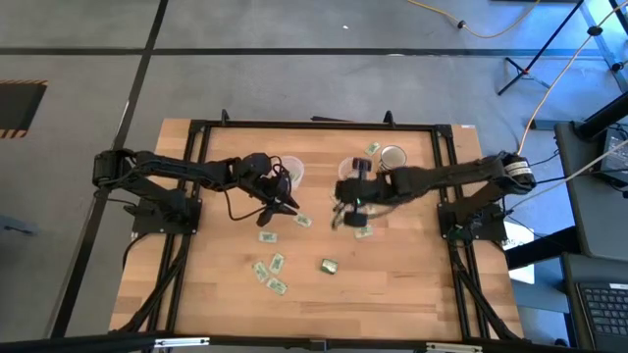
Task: Pick and place Stevia / Truvia into bins
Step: Put the green truvia packet into the small transparent container
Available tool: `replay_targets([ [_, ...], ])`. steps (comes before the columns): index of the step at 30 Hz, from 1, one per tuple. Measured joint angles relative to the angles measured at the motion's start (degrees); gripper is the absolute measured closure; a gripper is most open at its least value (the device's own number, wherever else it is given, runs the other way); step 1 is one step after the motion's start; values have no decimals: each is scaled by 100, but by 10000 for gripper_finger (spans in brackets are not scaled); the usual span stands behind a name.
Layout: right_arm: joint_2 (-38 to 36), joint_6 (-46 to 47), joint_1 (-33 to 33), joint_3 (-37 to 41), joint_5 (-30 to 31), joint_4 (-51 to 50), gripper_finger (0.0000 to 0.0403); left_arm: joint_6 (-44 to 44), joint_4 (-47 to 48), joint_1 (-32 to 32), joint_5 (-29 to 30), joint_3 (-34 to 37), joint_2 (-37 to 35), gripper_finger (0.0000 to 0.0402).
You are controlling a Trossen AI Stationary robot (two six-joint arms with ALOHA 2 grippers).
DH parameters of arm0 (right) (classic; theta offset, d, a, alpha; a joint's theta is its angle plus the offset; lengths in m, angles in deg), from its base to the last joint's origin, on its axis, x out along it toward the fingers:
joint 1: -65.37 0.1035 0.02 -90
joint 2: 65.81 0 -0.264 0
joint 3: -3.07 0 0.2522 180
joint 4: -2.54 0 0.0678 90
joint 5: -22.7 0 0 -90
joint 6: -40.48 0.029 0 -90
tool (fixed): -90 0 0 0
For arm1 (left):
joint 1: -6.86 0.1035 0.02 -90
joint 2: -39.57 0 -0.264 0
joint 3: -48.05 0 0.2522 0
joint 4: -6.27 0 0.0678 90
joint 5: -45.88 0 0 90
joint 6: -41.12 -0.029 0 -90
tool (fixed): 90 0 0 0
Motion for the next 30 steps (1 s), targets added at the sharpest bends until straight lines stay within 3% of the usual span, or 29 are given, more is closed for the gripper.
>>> replay_targets([
  [6,282,-184,-910,0,-53,50,389,0,9,-106,17,0,0,304],
  [10,545,-246,-1416,0,-590,50,389,153,64,-168,15,0,0,304],
  [13,793,-286,-1676,0,-658,48,389,183,163,-223,17,0,0,304],
  [30,1605,-131,-2137,1,-668,122,389,197,267,-594,17,2,2,304],
])
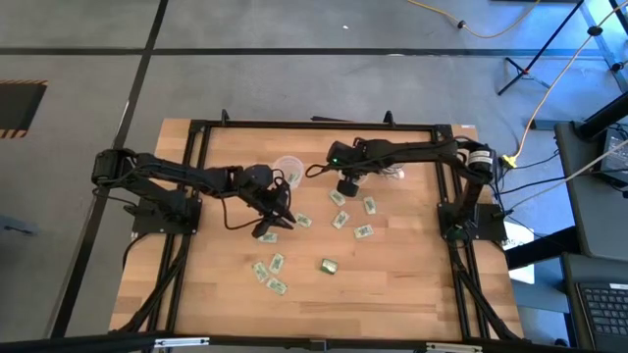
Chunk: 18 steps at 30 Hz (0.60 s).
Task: Pick and place Stevia / Truvia into bins
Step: Put the green truvia packet into the small transparent container, then put the white stevia packet into the large transparent container
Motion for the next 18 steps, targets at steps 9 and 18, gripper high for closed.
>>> replay_targets([
  [9,102,166,2,1,0,-19,351,-1,0,-144,0,0,0,304],
  [18,3,367,18,3,107,-40,288,-225,0,-345,0,0,0,304],
])
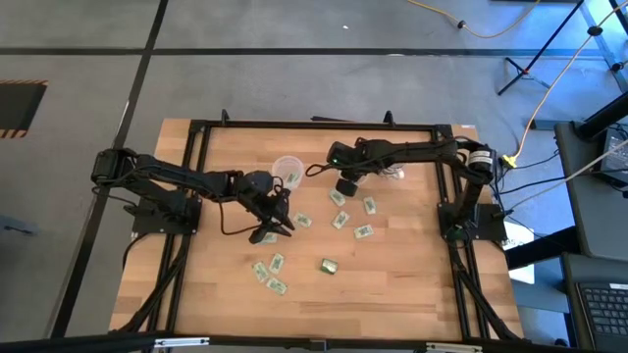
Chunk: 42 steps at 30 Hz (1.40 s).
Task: Pick and place Stevia / Truvia into bins
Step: Put the white stevia packet into the large transparent container
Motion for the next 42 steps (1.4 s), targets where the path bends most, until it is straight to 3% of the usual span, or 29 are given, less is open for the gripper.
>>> replay_targets([
  [8,-673,598,522,0,-2,-24,285,-366,13,-148,0,0,0,304],
  [17,-1382,1494,1708,0,-14,-965,285,-422,44,-157,20,0,2,304],
  [20,-1646,1597,2071,203,-6,-857,285,-424,51,-157,58,0,2,304],
  [24,-2164,1746,2411,825,-4,-173,285,-516,119,-157,416,0,2,304],
  [31,-3108,1730,2729,2219,0,1768,285,-546,338,-156,1743,2,3,304],
  [42,-3600,1700,2778,3427,0,3426,285,87,2691,-456,1967,4,4,304],
])
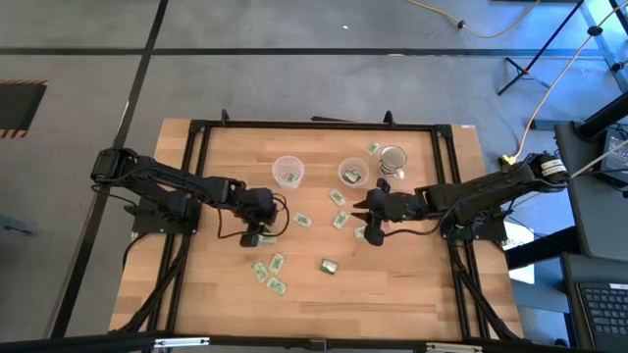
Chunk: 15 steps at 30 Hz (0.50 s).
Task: Pick and place Stevia / Truvia into bins
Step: Put the white stevia packet into the large transparent container
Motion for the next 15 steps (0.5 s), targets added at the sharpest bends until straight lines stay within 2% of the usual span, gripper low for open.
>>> replay_targets([
  [9,-2,-151,0,39,1,234,285,102,169,-459,150,0,8,304],
  [15,-2,-151,0,39,2,239,285,454,170,-680,597,-2,328,304],
])
